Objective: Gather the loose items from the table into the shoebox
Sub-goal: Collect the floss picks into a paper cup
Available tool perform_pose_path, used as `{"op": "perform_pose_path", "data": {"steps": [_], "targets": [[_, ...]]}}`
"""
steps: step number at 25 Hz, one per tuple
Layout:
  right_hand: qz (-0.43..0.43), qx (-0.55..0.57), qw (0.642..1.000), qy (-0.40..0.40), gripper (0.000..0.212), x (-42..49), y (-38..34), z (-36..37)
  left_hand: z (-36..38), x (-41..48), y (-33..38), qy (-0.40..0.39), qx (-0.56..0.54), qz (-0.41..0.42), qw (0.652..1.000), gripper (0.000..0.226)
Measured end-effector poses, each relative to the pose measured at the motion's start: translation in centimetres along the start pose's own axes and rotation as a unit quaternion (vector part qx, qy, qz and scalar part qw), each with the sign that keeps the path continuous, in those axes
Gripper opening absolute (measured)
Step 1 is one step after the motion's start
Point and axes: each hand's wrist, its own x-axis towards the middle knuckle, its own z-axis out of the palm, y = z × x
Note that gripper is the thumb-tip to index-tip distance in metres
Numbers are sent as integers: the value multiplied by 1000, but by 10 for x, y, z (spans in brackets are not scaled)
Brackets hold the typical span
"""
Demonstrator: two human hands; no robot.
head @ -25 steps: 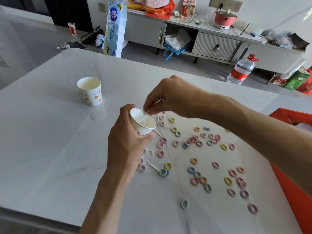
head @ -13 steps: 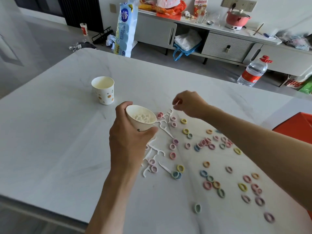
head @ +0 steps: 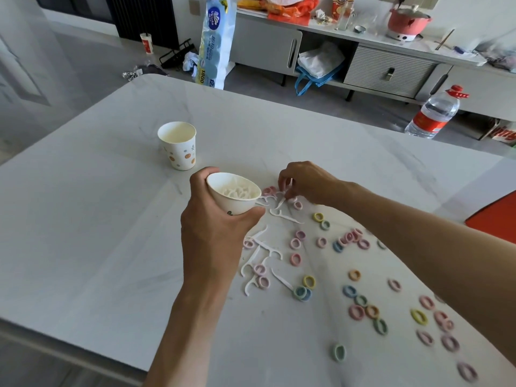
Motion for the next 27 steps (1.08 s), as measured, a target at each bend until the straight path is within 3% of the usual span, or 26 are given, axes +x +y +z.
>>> {"op": "perform_pose_path", "data": {"steps": [5,9,15,20,27], "targets": [[36,73,997,16,16,-10,-15,8,0,1,-4,5,-13,-9,1000,69],[61,44,996,51,17,-9,-21,17,0,2,-7,7,-21,-15,1000,69],[29,41,998,38,43,-11,-35,20,-4,4,-13,20,-40,-24,999,67],[28,96,993,68,43,-1,-56,28,-10,8,-18,50,-47,-29,997,66],[15,75,995,67,51,18,-79,31,-21,14,-27,81,-55,-54,994,62]]}}
